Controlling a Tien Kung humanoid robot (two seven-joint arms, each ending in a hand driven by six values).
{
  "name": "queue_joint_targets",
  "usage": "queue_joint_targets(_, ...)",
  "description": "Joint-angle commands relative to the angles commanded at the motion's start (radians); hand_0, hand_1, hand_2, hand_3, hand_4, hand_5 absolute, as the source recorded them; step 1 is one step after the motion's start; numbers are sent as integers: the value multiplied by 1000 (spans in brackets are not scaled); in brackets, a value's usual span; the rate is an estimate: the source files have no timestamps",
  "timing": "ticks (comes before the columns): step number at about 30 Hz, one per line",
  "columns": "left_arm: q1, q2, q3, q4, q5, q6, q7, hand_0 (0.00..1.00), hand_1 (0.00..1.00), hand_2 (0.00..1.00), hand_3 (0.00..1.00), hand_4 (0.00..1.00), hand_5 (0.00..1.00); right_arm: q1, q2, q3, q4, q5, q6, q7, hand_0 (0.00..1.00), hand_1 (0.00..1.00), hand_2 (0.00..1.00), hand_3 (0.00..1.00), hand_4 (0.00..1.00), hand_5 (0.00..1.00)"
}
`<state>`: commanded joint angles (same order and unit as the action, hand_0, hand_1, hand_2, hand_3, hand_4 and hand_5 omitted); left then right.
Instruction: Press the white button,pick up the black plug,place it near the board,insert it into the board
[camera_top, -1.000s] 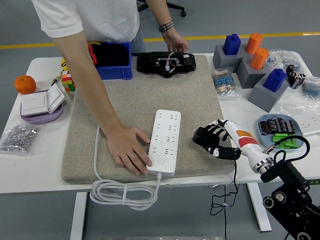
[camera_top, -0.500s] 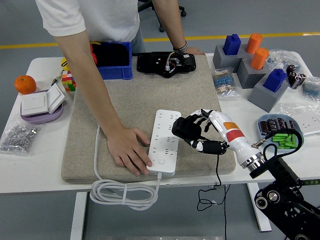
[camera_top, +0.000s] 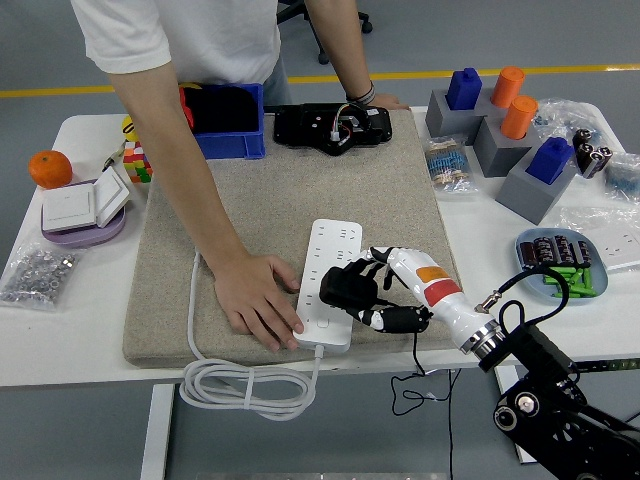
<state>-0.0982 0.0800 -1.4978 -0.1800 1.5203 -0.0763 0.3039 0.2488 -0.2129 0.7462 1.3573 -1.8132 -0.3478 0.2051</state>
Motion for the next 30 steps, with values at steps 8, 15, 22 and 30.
queue_joint_targets(8, -2, 2, 7, 0, -2, -1, 0, 709, 696, 669, 715, 717, 306, 13, 18, -17, -46, -34, -4, 1, 311, 213, 246, 425, 711, 2)
queue_joint_targets(15, 2, 2, 5, 0, 2, -1, 1, 709, 697, 670, 715, 718, 306, 21, 35, -11, -74, -61, -11, 6, 316, 214, 245, 424, 708, 2)
queue_joint_targets(22, 3, -1, 7, 0, -1, -1, 0, 709, 696, 671, 715, 718, 306, 26, 38, -3, -93, -82, -11, 9, 316, 213, 245, 425, 708, 2)
queue_joint_targets(30, 3, -2, 0, 0, 4, -1, 0, 709, 695, 670, 715, 718, 306, 26, 34, 5, -110, -91, -4, 15, 315, 215, 244, 425, 706, 2)
